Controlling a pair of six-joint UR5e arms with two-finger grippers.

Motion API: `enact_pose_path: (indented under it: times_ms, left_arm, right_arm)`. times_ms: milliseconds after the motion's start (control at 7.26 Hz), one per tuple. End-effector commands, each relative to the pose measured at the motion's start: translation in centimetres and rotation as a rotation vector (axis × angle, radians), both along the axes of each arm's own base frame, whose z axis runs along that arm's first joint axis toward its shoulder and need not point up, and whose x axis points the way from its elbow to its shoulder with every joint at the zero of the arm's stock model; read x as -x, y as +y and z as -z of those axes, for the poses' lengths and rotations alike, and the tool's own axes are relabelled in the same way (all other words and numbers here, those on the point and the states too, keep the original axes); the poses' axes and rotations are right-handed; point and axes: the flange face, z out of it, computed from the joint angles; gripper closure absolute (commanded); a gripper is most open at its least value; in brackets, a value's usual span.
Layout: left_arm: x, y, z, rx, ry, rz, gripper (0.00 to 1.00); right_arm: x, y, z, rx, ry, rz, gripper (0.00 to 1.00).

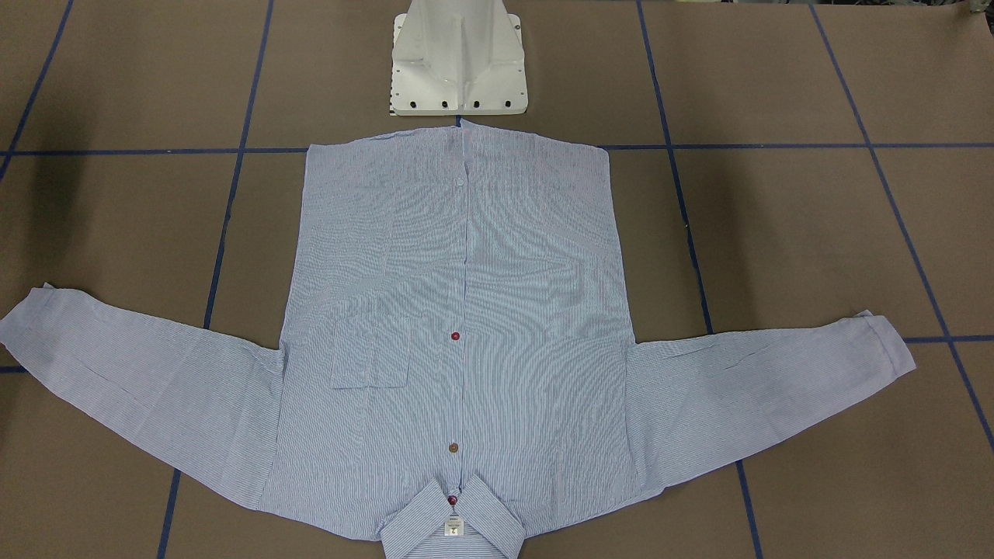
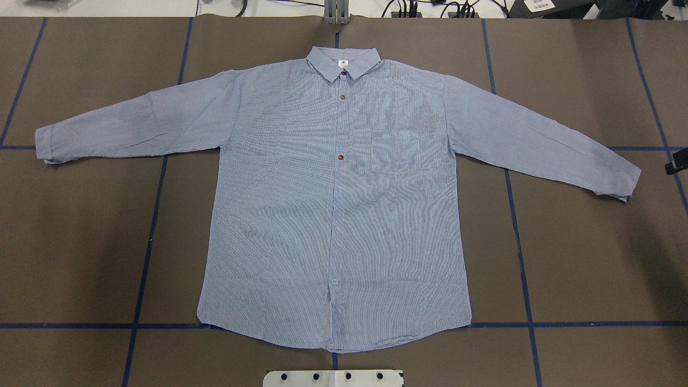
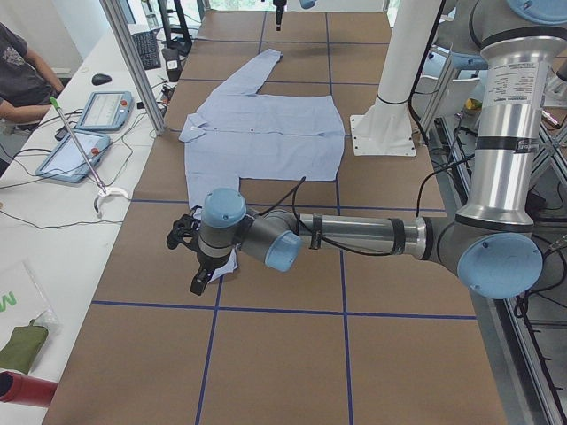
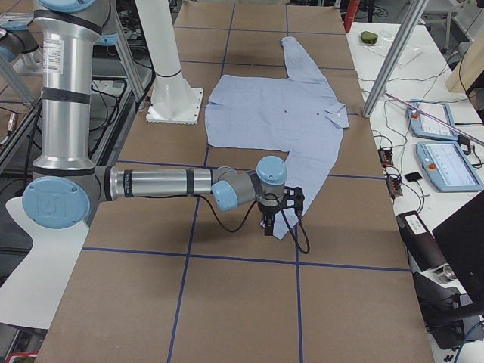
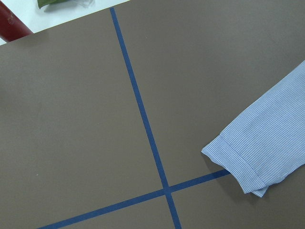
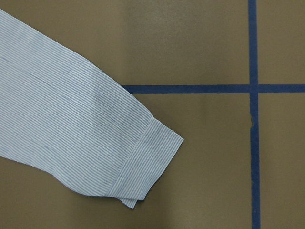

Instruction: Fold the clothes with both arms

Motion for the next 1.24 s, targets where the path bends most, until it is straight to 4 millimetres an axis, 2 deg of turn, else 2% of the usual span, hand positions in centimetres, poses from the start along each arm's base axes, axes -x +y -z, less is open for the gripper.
enact_pose_path:
  times_ms: [0, 138, 276, 551, 689, 1102]
  left_arm:
    - [-0.1, 0.1, 0.2, -0.005, 0.002, 0.0, 0.0]
    - [-0.1, 0.2, 0.3, -0.01, 0.002, 0.0, 0.0]
    - [-0.1, 0.1, 0.8, -0.009, 0.01, 0.009, 0.0]
    - [-0.3, 0.2, 1.2, 0.002, 0.046, 0.01, 0.0]
    - [-0.3, 0.2, 1.0, 0.005, 0.046, 0.01, 0.0]
    - [-0.3, 0.2, 1.0, 0.005, 0.046, 0.01, 0.0]
  right_arm:
    - [1.8, 0.7, -4.0, -0.097, -0.031, 0.024, 0.0]
    - [2.4, 0.5, -5.2, -0.148, -0.051, 0.035, 0.0]
    - [3.9, 0.9, -6.3, -0.126, -0.047, 0.058, 0.0]
    - [7.0, -0.1, -4.9, -0.098, -0.069, 0.059, 0.01]
    - [7.9, -0.4, -4.2, -0.097, -0.076, 0.06, 0.01]
    - [8.3, -0.1, -4.5, -0.081, -0.075, 0.072, 0.05]
